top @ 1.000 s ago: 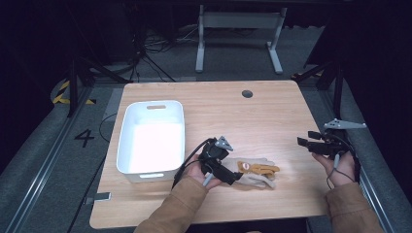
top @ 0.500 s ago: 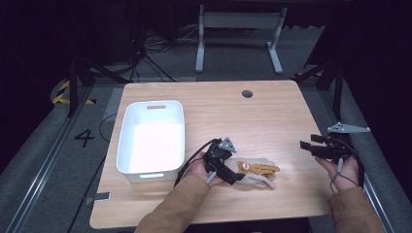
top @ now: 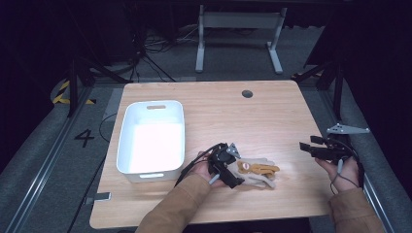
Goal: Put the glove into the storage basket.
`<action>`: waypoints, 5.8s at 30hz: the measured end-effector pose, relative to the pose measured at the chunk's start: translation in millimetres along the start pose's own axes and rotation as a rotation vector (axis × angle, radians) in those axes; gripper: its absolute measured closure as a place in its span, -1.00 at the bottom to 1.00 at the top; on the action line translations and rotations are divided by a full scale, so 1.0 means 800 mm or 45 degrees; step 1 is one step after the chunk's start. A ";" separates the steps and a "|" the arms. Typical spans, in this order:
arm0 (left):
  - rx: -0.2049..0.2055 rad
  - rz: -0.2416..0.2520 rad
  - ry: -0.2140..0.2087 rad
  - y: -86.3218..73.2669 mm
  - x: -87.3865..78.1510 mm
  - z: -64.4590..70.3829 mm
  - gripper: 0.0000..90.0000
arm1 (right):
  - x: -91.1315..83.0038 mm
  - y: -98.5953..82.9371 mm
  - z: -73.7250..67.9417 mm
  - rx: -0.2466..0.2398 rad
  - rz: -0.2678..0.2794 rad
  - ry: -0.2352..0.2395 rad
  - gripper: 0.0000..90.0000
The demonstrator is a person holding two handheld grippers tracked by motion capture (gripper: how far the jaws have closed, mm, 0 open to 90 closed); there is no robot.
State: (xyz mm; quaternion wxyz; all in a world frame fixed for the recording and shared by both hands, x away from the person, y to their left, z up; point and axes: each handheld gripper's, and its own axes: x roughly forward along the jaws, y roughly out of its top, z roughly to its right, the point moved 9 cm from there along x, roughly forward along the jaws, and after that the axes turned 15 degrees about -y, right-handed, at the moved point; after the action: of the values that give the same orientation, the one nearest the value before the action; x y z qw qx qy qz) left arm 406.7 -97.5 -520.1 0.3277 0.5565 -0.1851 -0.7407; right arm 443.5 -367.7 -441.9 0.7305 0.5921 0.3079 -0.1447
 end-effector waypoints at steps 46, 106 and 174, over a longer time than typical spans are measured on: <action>0.022 -0.228 0.133 -0.002 0.003 0.007 0.54 | 0.005 -0.003 -0.005 -0.021 -0.015 0.000 -0.13; -0.441 -0.098 0.183 0.057 -0.132 0.027 0.55 | 0.035 -0.006 -0.002 -0.025 -0.097 0.025 -0.08; -1.240 0.256 0.600 -0.015 -0.336 -0.039 0.53 | 0.110 -0.022 -0.033 -0.207 -0.240 0.034 0.33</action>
State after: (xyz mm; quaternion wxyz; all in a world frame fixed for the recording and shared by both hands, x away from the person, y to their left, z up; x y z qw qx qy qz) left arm 477.1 99.6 -348.6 0.6492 0.4707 0.2052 -0.5612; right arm 493.5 -334.0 -513.2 0.7552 0.5012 0.3826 -0.1794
